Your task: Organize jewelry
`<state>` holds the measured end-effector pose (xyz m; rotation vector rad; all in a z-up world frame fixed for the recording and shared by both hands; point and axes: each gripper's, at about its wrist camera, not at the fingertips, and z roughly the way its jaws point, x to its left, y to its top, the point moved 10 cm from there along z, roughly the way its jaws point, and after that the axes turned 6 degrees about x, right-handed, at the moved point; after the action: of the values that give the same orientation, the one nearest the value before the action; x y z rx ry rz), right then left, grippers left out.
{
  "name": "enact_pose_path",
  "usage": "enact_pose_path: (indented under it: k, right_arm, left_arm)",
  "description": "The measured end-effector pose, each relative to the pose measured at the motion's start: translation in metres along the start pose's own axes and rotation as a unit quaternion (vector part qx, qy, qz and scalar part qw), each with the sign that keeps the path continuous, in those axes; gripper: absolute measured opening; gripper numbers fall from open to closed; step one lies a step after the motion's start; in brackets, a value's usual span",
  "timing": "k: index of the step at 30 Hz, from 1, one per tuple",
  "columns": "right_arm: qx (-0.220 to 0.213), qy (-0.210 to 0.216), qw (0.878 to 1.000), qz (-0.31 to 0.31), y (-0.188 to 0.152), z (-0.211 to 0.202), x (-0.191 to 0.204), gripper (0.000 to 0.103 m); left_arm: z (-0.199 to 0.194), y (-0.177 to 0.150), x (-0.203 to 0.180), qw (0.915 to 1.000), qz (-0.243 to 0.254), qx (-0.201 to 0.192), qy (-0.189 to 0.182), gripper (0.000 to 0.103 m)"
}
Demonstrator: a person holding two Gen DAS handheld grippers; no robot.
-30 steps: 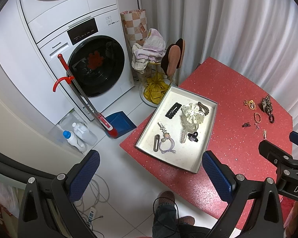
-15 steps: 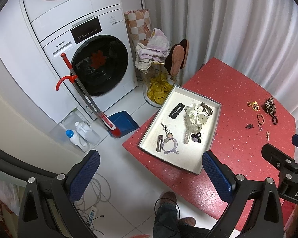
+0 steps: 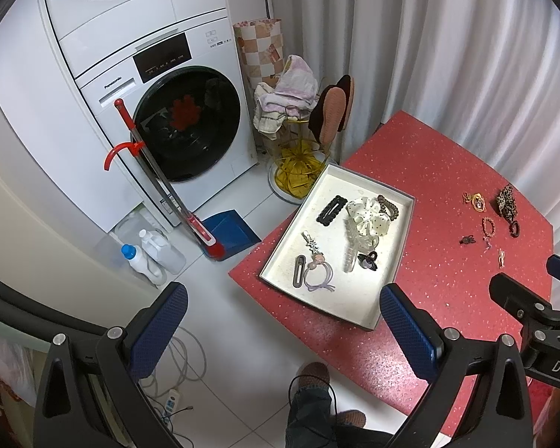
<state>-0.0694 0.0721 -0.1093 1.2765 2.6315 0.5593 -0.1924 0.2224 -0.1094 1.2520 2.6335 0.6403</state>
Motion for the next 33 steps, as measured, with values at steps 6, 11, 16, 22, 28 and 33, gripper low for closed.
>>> enact_pose_path:
  k: [6,11,16,22,28,33]
  right_arm:
    - [0.000,0.000,1.000,0.000,0.0000,-0.0002,0.0004,0.103]
    - [0.000,0.000,1.000,0.000,-0.0005,-0.0005,0.0018,0.103]
    - [0.000,0.000,1.000,0.002,-0.0005,-0.0004,0.0026,0.103]
    - [0.000,0.000,1.000,0.001,-0.0006,-0.0007,0.0026,0.103]
    - [0.000,-0.001,1.000,0.001,-0.0003,-0.0005,0.0020,0.103]
    - [0.000,0.000,1.000,0.001,-0.0005,-0.0007,0.0026,0.103]
  left_arm:
    - [0.0002,0.0003,0.0003,1.0000,0.001,0.000,0.000,0.103]
    - [-0.0001,0.0007,0.0003,1.0000,0.001,-0.001,0.000,0.103]
    - [0.0001,0.0008,0.0010,1.0000,0.001,-0.001,-0.001,0.103]
    - [0.0007,0.0007,0.0016,1.0000,0.003,0.001,0.000,0.103]
    - [0.0033,-0.0039,-0.0029,1.0000,0.001,0.003,0.001,0.103]
    - [0.0035,-0.0039,-0.0029,1.0000,0.001,0.003,0.000,0.103]
